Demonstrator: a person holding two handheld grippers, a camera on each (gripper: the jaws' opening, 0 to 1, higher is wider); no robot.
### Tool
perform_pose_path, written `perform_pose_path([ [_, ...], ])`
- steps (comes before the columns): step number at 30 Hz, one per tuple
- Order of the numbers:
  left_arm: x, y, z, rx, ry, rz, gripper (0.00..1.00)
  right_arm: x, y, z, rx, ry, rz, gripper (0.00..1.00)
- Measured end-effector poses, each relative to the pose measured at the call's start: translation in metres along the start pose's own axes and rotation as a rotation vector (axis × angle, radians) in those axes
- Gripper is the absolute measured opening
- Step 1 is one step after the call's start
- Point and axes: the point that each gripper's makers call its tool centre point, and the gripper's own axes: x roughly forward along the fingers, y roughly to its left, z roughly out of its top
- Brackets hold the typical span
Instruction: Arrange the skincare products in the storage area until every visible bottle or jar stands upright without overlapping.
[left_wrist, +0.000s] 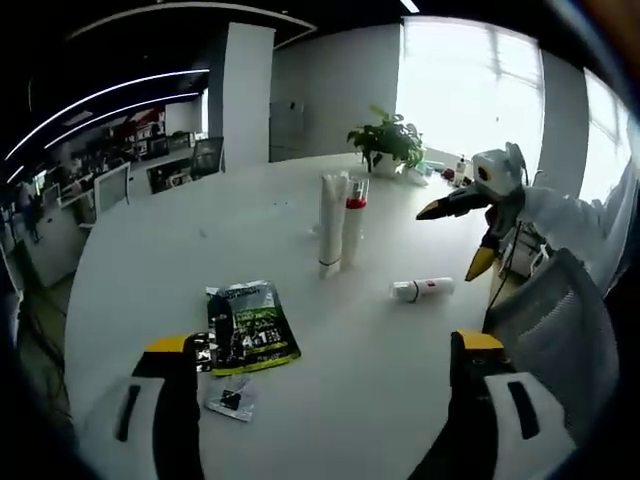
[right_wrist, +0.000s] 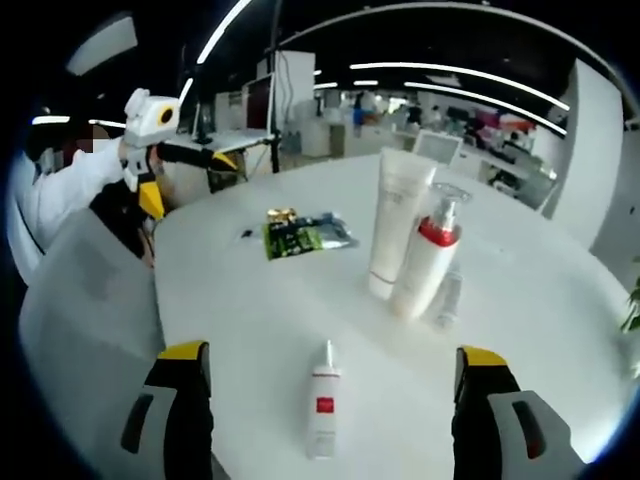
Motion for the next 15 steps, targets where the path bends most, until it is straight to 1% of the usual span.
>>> perform_pose_path([
  [3,-0.001,0.0,-0.003,0.009,0.011,0.0,0.99,0.001,-0.002,-0.002,0.008,0.01,-0.007,0.93],
  [4,-0.002,0.005,-0.003,0.007,-0.001,0.011,0.99,0.002,-0.004,-0.004,0.011,0.017,-0.008,0.93],
  [6,-0.003,0.008,-0.002,-0.015,-0.019,0.011,0.99,0.002,-0.003,-0.008,0.011,0.036,-0.004,0.91],
  [8,-0.004,0.009,-0.003,-0.022,-0.028,0.007,0.99,0.002,-0.003,-0.011,0.002,0.054,-0.005,0.84],
  [9,-0.003,0.009,-0.003,-0.021,-0.026,0.009,0.99,0.002,-0.002,-0.015,-0.003,0.078,0.002,0.81],
  [12,-0.004,0.012,-0.005,-0.019,-0.026,0.013,0.99,0.006,0.0,-0.024,0.014,0.12,0.023,0.71],
  [13,-0.005,0.013,-0.004,-0.024,-0.029,0.014,0.99,0.008,0.001,-0.027,0.023,0.131,0.029,0.65],
  [15,-0.007,0.012,-0.003,-0.023,-0.037,0.015,0.99,0.009,0.005,-0.033,0.023,0.15,0.043,0.56],
])
